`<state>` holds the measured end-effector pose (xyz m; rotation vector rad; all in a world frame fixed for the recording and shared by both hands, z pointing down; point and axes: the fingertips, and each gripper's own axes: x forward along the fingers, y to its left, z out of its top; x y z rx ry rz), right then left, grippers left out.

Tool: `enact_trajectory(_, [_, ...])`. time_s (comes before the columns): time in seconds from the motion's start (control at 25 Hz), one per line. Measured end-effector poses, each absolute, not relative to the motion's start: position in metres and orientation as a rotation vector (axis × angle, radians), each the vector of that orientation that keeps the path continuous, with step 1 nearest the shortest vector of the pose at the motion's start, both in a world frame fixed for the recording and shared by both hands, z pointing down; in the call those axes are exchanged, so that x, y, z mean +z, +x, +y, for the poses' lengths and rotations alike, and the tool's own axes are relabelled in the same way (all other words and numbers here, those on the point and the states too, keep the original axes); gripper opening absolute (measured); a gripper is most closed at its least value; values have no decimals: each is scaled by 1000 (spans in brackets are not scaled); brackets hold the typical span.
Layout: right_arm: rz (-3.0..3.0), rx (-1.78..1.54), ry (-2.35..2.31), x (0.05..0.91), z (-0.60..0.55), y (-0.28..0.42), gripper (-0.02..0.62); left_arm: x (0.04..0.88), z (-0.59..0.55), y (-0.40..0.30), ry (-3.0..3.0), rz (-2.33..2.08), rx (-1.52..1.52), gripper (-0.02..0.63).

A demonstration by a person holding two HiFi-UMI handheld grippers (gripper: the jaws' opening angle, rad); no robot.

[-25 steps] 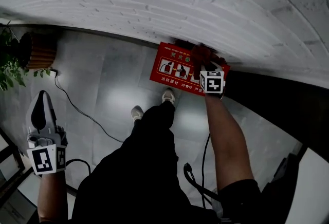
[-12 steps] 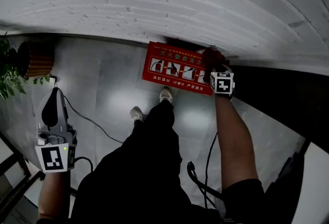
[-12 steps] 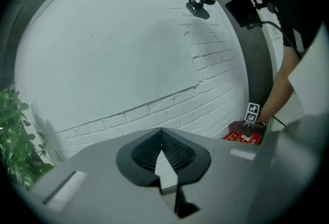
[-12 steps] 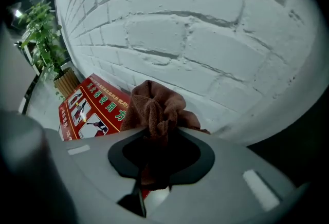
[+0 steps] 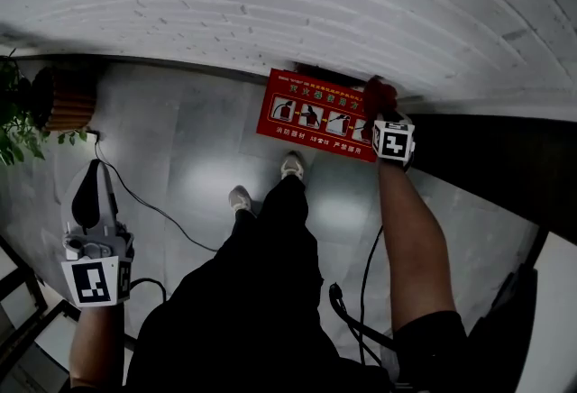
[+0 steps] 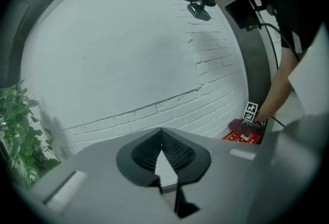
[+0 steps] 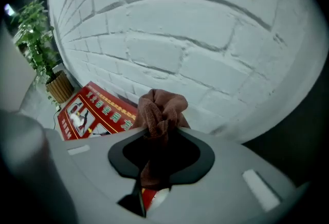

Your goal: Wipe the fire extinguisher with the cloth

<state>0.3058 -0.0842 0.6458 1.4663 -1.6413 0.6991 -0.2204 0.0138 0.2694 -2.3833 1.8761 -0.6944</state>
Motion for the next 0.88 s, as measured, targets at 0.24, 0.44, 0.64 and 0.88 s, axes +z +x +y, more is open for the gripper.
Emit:
enact_trajectory(0.24, [-1863, 575, 1355, 624, -113, 190, 84, 267, 43, -263, -2312, 1993, -669, 0])
enact_trajectory(0.44, [-1973, 547, 1228, 631, -115, 94, 84, 263, 64, -299, -2246, 2044, -700, 0])
enact_trajectory(0.64, [-2016, 547, 1122, 647, -112, 32, 84, 255, 79, -334, -2158, 2105, -728, 0])
enact_trajectory(0.88, [-1994, 565, 1041, 672, -103, -3, 84, 253, 94, -361, -2108, 2148, -766, 0])
